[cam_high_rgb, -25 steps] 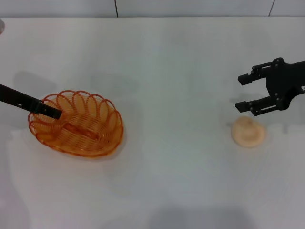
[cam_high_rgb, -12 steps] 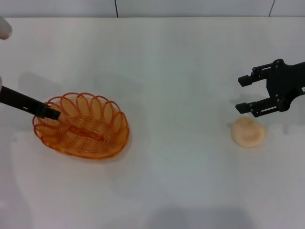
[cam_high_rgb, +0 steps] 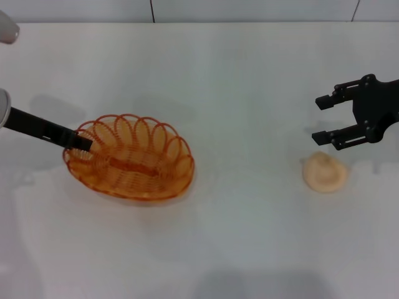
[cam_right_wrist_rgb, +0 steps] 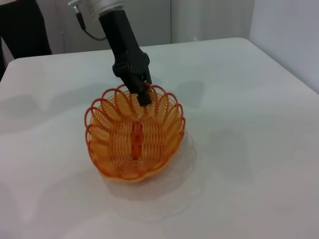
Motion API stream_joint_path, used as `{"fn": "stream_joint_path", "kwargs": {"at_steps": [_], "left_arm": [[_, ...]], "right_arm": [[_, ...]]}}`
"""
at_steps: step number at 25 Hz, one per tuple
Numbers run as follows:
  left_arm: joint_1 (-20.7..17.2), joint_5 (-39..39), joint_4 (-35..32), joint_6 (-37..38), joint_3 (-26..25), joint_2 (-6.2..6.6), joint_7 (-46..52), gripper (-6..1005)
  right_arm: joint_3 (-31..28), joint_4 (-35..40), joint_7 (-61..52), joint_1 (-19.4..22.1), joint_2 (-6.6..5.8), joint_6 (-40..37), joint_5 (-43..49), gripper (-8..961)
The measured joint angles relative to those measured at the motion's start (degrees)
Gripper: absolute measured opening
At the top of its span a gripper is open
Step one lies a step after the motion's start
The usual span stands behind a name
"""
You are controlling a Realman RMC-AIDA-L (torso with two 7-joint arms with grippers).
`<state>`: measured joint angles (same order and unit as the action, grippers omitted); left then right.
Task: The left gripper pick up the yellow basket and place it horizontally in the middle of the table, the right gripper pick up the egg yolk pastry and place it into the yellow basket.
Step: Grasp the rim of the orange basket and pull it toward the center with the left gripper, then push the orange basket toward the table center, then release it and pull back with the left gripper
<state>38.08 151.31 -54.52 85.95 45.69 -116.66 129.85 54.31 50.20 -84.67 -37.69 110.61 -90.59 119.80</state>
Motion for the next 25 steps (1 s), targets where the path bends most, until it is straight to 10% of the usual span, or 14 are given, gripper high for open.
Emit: {"fn": "stream_joint_path", "kwargs": {"at_steps": [25], "left_arm": [[-3.7, -13.4, -1.0, -0.4, 5.3, -2.73, 16.3, 85]], "right_arm": [[0.4, 4.6, 1.5, 3.2, 0.47, -0.8, -0.1, 661]]}}
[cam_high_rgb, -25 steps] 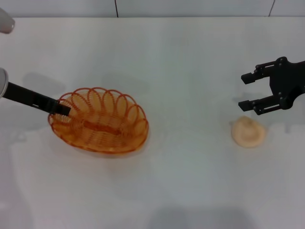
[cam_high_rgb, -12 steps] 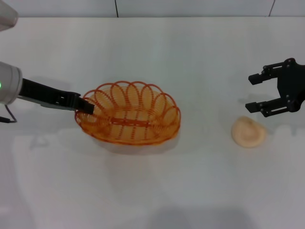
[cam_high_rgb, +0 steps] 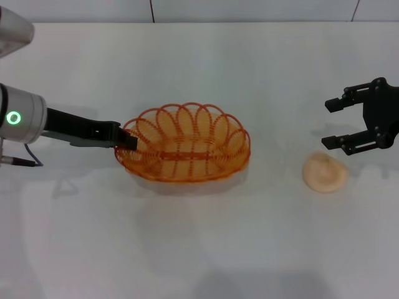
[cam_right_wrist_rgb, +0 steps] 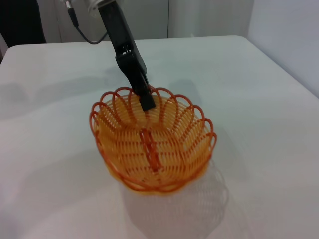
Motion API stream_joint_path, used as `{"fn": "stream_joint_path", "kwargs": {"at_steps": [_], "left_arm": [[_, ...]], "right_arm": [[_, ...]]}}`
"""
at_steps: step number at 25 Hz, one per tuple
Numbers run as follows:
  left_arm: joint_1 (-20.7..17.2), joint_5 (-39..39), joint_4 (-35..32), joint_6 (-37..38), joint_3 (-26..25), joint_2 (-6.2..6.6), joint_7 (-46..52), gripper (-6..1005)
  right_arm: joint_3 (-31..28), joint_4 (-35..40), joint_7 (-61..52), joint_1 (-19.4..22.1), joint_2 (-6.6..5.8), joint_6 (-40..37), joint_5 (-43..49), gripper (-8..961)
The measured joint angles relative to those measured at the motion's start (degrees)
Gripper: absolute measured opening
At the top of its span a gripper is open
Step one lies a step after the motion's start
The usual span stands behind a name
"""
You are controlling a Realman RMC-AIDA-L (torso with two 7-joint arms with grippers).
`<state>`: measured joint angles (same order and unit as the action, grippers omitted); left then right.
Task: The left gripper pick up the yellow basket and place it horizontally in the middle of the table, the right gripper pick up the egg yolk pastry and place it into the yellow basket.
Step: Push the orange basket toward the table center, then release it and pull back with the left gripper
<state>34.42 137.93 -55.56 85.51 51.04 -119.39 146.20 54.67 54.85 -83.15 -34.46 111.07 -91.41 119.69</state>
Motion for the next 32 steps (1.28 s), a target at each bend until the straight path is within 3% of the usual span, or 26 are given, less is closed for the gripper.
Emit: {"fn": "stream_joint_path", "kwargs": {"at_steps": [8, 32], "left_arm": [[0.5, -1.0, 2.7, -3.9, 5.6, 0.04, 1.2, 122], [1.4, -4.3, 6.7, -7.4, 6.8, 0.07, 2.4, 269]], "right_arm": [[0.1, 0.0, 0.4, 0.0, 0.21, -0.1, 0.1, 656], [0.2, -0.2, 1.1, 0.7, 0.46, -0.5, 0.7, 641]]}}
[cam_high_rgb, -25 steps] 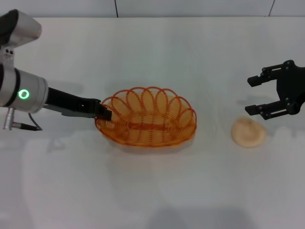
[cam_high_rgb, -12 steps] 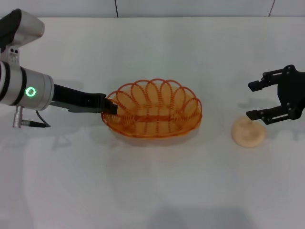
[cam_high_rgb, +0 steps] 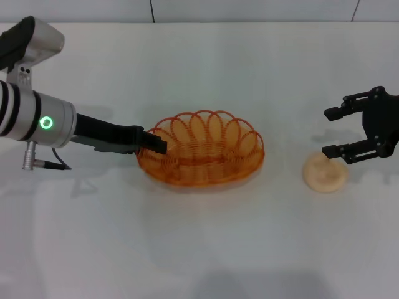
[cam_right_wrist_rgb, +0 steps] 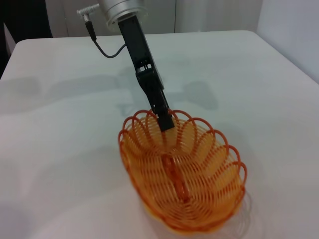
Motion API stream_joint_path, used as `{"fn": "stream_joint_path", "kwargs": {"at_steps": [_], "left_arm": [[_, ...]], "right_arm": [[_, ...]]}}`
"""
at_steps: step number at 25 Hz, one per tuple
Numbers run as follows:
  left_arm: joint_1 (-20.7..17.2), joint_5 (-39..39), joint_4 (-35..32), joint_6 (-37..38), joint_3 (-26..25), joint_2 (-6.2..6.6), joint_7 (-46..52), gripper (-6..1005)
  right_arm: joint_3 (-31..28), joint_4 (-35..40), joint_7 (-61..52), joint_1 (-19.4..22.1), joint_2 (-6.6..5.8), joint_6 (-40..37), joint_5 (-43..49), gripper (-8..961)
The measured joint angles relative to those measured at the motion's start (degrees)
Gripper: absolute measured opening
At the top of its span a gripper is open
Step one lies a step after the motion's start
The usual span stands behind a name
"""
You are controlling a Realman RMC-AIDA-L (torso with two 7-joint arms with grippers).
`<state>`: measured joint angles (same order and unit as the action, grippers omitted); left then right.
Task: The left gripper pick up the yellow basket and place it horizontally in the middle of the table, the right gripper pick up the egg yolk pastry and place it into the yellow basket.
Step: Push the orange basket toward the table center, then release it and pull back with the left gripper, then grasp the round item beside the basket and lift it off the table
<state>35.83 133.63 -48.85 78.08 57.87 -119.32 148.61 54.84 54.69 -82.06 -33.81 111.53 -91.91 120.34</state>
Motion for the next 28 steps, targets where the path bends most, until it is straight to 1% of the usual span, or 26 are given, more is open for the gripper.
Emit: {"fn": "stream_joint_path", "kwargs": {"at_steps": [3, 5, 8, 11, 14, 15, 16, 18, 20, 22, 26, 27, 28], "left_arm": [[0.0, 0.1, 0.0, 0.4, 0.1, 0.04, 0.1, 385], [0.0, 0.3, -0.5, 1.1, -0.2, 0.39, 0.3, 463], [-1.0, 0.4, -3.4, 2.5, -0.7, 1.76, 1.2, 585], [-3.1, 0.3, -9.0, 4.7, -1.0, 3.68, 2.1, 707], [-4.8, 0.1, -15.4, 8.1, -3.2, 4.61, 1.4, 722], [-5.3, 0.0, -17.4, 9.1, -4.2, 4.67, 0.7, 722], [-6.0, -0.4, -20.3, 10.6, -5.8, 4.55, -1.3, 722], [-7.1, -2.1, -23.6, 12.0, -7.6, 4.16, -4.8, 722], [-8.6, -6.3, -26.1, 13.4, -8.5, 3.76, -10.1, 722], [-9.9, -10.2, -26.9, 14.3, -8.6, 3.41, -15.5, 722], [-13.0, -17.9, -27.3, 17.9, -8.6, 2.59, -31.9, 722], [-13.7, -18.7, -27.3, 18.6, -8.6, 2.3, -34.7, 722], [-13.7, -18.7, -27.3, 18.6, -8.6, 2.3, -34.7, 722]], "right_arm": [[0.0, 0.0, 0.0, 0.0, 0.0, 0.0, 0.0, 639], [0.0, 0.0, 0.0, 0.0, 0.0, 0.0, 0.0, 637], [-0.1, 0.0, -0.1, 0.1, -0.2, 0.0, 0.0, 635], [-0.3, -0.2, -0.3, 0.1, -0.43, 0.0, 0.0, 633], [-0.4, 0.0, -0.6, 0.2, -0.62, 0.0, 0.0, 632], [-0.5, 0.1, -0.7, 0.2, -0.79, 0.0, 0.0, 631], [-0.5, 0.1, -1.0, 0.2, -0.98, -0.1, 0.0, 630], [-0.5, 0.1, -1.6, 0.2, -1.38, -0.3, 0.0, 629], [-0.6, 0.1, -2.0, 0.4, -1.7, -0.6, 0.0, 628], [-0.6, 0.2, -2.1, 0.8, -1.92, -1.2, 0.0, 626], [-0.6, 0.3, -2.3, 1.4, -2.1, -2.4, 0.0, 624], [-0.6, 0.5, -2.7, 1.4, -2.11, -2.7, 0.0, 623], [-0.6, 0.7, -3.0, 1.5, -2.11, -3.2, 0.0, 623]]}}
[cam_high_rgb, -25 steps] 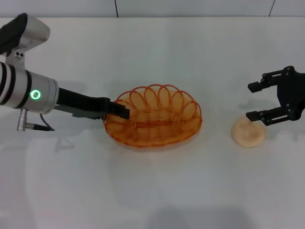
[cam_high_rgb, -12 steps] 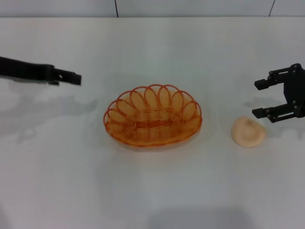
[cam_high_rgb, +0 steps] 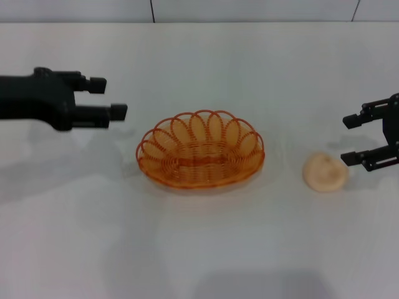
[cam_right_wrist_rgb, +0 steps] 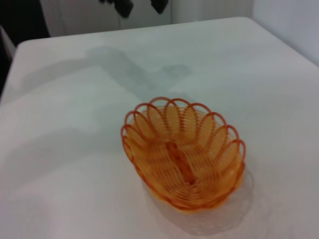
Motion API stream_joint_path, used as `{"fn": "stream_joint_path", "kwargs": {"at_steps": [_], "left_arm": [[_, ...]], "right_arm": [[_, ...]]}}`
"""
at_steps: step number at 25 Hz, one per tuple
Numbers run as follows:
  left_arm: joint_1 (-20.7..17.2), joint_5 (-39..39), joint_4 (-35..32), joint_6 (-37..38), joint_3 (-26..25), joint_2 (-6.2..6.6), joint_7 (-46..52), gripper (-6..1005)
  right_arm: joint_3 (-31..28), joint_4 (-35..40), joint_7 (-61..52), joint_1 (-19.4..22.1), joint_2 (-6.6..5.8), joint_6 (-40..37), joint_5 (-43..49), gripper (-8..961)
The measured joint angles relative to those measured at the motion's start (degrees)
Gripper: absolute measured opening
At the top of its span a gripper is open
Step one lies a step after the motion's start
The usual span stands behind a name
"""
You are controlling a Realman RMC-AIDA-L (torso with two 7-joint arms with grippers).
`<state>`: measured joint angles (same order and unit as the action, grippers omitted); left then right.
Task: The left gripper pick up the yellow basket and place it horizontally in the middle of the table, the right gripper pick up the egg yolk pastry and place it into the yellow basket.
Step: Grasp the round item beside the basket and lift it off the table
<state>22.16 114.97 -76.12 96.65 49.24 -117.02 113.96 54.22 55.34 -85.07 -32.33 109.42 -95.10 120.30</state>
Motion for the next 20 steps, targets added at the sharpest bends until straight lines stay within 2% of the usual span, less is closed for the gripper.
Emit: {"fn": "stream_joint_path", "kwargs": {"at_steps": [2, 6, 9, 12, 14, 20], "left_arm": [[-2.5, -1.1, 0.0, 0.7, 0.0, -1.32, -9.5, 722], [-6.5, -1.6, 0.2, 0.7, 1.0, -2.39, -19.9, 722], [-10.8, -5.5, 0.8, 0.1, 2.8, -2.58, -28.5, 722], [-13.2, -7.4, 1.9, -0.1, 3.6, -2.6, -33.1, 722], [-14.2, -7.8, 2.4, -0.1, 4.5, -2.6, -34.6, 722], [-15.2, -7.1, 6.5, -2.3, 7.0, -2.6, -37.3, 721]], "right_arm": [[0.0, 0.3, -0.8, 0.1, 0.0, -1.1, 0.0, 621], [0.5, 0.4, -3.1, -0.2, 0.31, -1.3, 0.1, 619], [1.3, 0.8, -4.4, -0.5, 0.72, -1.6, 0.2, 617], [2.8, 2.5, -6.4, -0.3, 1.5, -1.7, 1.4, 615], [4.0, 3.4, -8.2, -0.2, 2.04, -1.6, 2.8, 613], [5.1, 3.8, -11.1, -3.5, 5.37, 0.4, 8.1, 610]]}}
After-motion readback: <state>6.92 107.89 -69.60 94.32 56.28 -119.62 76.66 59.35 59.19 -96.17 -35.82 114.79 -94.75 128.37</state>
